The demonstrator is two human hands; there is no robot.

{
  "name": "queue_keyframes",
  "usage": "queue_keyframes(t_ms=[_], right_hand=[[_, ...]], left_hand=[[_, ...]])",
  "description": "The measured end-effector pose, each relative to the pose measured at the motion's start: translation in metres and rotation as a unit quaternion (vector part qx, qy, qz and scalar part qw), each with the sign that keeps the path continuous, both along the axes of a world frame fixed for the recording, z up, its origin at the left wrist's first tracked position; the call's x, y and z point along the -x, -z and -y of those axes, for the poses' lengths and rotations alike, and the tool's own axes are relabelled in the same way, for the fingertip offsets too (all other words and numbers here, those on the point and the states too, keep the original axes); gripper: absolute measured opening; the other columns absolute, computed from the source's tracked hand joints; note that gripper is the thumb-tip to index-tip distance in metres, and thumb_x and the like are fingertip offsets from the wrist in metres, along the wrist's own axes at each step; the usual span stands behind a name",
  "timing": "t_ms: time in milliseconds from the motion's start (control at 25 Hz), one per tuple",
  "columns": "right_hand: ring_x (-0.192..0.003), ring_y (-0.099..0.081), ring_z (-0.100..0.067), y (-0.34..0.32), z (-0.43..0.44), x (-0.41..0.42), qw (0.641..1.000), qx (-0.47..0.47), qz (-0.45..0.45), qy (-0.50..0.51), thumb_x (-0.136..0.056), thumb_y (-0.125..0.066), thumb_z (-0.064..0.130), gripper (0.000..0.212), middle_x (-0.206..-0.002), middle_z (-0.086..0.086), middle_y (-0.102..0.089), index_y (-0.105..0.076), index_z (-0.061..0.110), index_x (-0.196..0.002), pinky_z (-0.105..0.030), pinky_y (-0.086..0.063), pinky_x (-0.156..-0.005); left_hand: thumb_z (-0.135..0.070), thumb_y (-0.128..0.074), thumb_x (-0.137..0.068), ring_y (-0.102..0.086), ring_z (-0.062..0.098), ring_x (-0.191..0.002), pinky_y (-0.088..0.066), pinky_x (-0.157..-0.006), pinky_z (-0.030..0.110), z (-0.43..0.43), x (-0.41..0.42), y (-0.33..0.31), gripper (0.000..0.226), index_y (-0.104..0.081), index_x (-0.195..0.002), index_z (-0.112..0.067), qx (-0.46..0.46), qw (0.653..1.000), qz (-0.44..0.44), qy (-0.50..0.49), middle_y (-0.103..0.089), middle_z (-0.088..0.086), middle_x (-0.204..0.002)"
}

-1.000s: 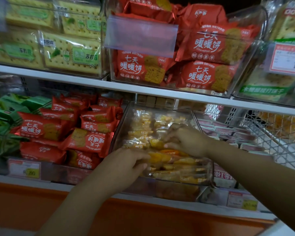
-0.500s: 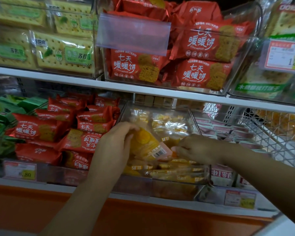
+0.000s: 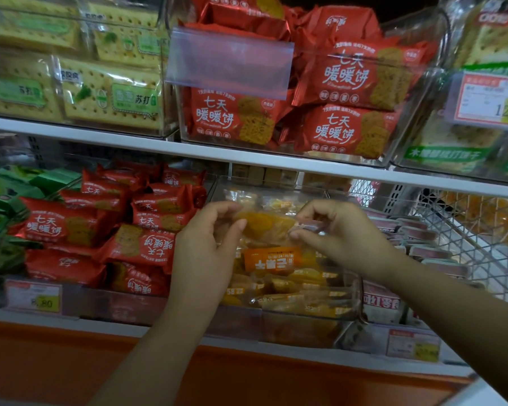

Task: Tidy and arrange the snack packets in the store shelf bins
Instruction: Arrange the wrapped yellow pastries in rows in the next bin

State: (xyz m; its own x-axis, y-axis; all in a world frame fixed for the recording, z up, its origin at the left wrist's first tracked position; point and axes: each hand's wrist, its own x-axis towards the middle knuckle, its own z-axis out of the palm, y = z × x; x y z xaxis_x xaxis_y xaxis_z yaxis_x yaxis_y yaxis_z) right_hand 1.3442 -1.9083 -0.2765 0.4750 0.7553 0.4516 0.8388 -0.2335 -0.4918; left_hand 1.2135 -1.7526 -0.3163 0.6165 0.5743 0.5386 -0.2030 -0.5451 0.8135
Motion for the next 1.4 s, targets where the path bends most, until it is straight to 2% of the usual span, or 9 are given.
queue_keyframes(t_ms=[120, 200, 280, 360, 560, 760, 920, 1120, 1400], right_hand=[[-0.074, -0.051, -0.001, 0.006, 0.01, 0.005, 0.987, -0.077, 0.138, 0.004, -0.078, -0.072, 0.013, 0.01, -0.076, 0.009, -0.058, -0.066, 0.02, -0.08, -0.016, -0.04, -0.065], [-0.08, -0.049, -0.008, 0.01, 0.013, 0.009, 0.971, -0.051, 0.235, -0.018, -0.076, -0.07, 0.012, 0.01, -0.082, 0.005, -0.058, -0.067, 0.017, -0.085, -0.021, -0.04, -0.066], [-0.088, -0.052, -0.014, 0.014, 0.014, 0.012, 0.955, -0.006, 0.29, -0.055, -0.074, -0.071, 0.01, 0.02, -0.095, 0.001, -0.063, -0.069, 0.016, -0.093, -0.026, -0.044, -0.07], [-0.1, -0.052, -0.015, 0.011, 0.016, 0.01, 0.955, 0.041, 0.281, -0.084, -0.08, -0.067, 0.017, 0.027, -0.111, 0.001, -0.062, -0.068, 0.019, -0.106, -0.027, -0.045, -0.082], [-0.1, -0.054, 0.003, 0.007, 0.037, 0.003, 0.993, 0.078, 0.085, 0.007, -0.084, -0.066, 0.03, 0.031, -0.108, 0.02, -0.059, -0.063, 0.03, -0.115, -0.008, -0.04, -0.083], [-0.102, -0.056, -0.003, 0.019, 0.05, 0.006, 0.991, 0.029, -0.003, 0.134, -0.084, -0.066, 0.028, 0.051, -0.113, 0.014, -0.059, -0.047, 0.032, -0.131, -0.01, -0.04, -0.077], [-0.112, -0.036, 0.01, 0.03, 0.046, 0.017, 0.994, -0.002, -0.013, 0.11, -0.084, -0.065, 0.031, 0.058, -0.122, 0.027, -0.042, -0.038, 0.038, -0.134, -0.003, -0.028, -0.093], [-0.092, -0.051, 0.003, 0.041, 0.051, 0.006, 0.989, 0.129, 0.018, 0.064, -0.09, -0.055, 0.036, 0.028, -0.106, 0.017, -0.063, -0.061, 0.032, -0.118, -0.043, -0.038, -0.103], [-0.131, -0.037, -0.006, 0.045, 0.05, 0.015, 0.985, 0.153, 0.025, 0.069, -0.094, -0.039, 0.049, 0.043, -0.142, 0.016, -0.041, -0.044, 0.036, -0.135, -0.043, -0.005, -0.114]], left_hand=[[-0.051, -0.044, -0.088, -0.063, 0.01, -0.096, -0.053, -0.079, 0.028, -0.001, 0.004, -0.005, 0.024, -0.057, -0.1, -0.035, 0.095, 0.994, -0.041, 0.022, -0.063, -0.006, -0.105], [-0.063, -0.037, -0.076, -0.068, 0.017, -0.093, -0.057, -0.072, 0.033, 0.0, 0.005, -0.009, 0.047, -0.059, -0.101, -0.029, 0.311, 0.938, -0.058, 0.143, -0.066, -0.002, -0.104], [-0.047, -0.05, -0.079, -0.068, 0.018, -0.095, -0.059, -0.069, 0.033, 0.005, 0.006, -0.01, 0.04, -0.058, -0.11, -0.024, 0.415, 0.881, -0.035, 0.223, -0.066, -0.003, -0.109], [-0.015, -0.06, -0.084, -0.065, 0.021, -0.103, -0.059, -0.076, 0.04, 0.007, 0.005, -0.011, 0.052, -0.045, -0.133, -0.026, 0.407, 0.891, -0.011, 0.199, -0.058, -0.008, -0.119], [-0.012, -0.064, -0.086, -0.051, -0.013, -0.105, -0.048, -0.092, 0.026, -0.003, -0.001, -0.007, 0.065, -0.033, -0.137, -0.039, 0.095, 0.994, -0.032, 0.05, -0.043, -0.034, -0.119], [-0.024, -0.064, -0.087, -0.059, -0.002, -0.089, -0.049, -0.077, 0.016, 0.007, -0.022, -0.007, 0.027, -0.062, -0.113, -0.027, -0.131, 0.982, -0.108, 0.084, -0.063, -0.019, -0.093], [-0.032, -0.051, -0.094, -0.056, 0.006, -0.095, -0.046, -0.087, 0.03, 0.026, -0.044, 0.003, 0.02, -0.067, -0.106, -0.026, -0.21, 0.936, -0.214, 0.186, -0.061, -0.013, -0.1], [-0.027, -0.056, -0.092, -0.051, 0.002, -0.095, -0.04, -0.083, 0.021, 0.002, -0.051, -0.008, 0.024, -0.063, -0.116, -0.029, -0.204, 0.941, -0.259, 0.075, -0.057, -0.014, -0.108], [-0.027, -0.063, -0.087, -0.06, 0.018, -0.101, -0.048, -0.084, 0.035, 0.0, -0.051, 0.004, 0.015, -0.069, -0.1, -0.03, -0.27, 0.898, -0.347, 0.003, -0.067, -0.005, -0.106]])
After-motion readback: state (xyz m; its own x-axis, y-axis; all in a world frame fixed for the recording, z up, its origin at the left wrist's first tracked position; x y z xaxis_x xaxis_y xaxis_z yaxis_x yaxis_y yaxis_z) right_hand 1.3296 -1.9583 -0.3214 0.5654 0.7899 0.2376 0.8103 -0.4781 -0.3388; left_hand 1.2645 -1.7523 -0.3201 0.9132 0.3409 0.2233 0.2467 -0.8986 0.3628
